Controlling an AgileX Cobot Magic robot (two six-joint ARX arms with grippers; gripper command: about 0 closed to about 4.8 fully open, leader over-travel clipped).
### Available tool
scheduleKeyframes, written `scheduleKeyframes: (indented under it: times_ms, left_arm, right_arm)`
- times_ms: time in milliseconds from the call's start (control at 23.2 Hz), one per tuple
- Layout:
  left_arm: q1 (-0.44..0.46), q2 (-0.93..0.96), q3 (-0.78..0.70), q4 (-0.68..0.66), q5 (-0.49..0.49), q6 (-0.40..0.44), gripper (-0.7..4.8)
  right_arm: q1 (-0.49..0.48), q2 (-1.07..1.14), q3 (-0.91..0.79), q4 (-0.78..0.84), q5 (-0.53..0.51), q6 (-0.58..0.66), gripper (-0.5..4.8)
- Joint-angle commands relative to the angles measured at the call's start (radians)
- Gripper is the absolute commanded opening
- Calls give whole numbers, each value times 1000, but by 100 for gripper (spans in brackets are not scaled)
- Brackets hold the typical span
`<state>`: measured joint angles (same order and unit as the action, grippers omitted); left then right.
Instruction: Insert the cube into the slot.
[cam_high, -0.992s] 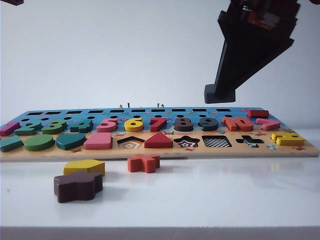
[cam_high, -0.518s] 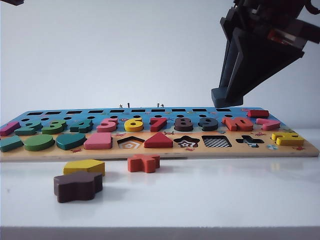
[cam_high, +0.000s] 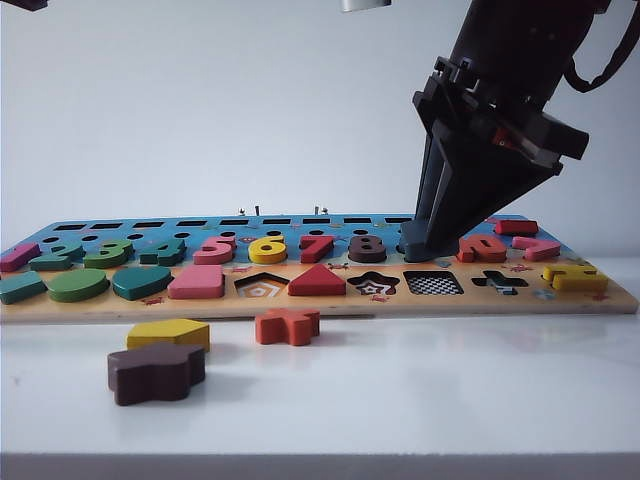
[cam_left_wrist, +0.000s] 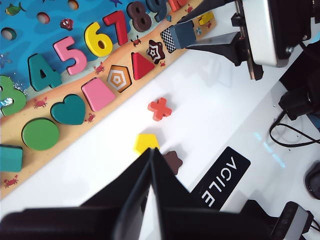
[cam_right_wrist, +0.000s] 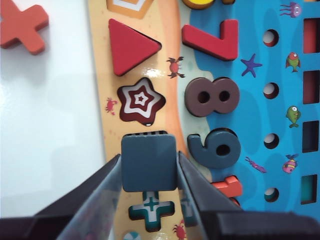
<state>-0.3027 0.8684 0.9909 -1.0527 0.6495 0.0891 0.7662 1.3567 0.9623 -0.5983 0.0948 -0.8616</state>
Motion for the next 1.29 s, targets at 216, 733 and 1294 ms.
scheduleKeyframes:
  times_ms: [216,733,1294]
  left_arm:
    - [0,0,5,6,5,8,17]
    - [0,0,5,6,5,8,17]
    - [0,0,5,6,5,8,17]
  right_arm:
    - [-6,22,4,24,-17,-34,111]
    - [-14,52,3,24,-17,-34,110]
    - [-26,59,3,29,-17,-34,110]
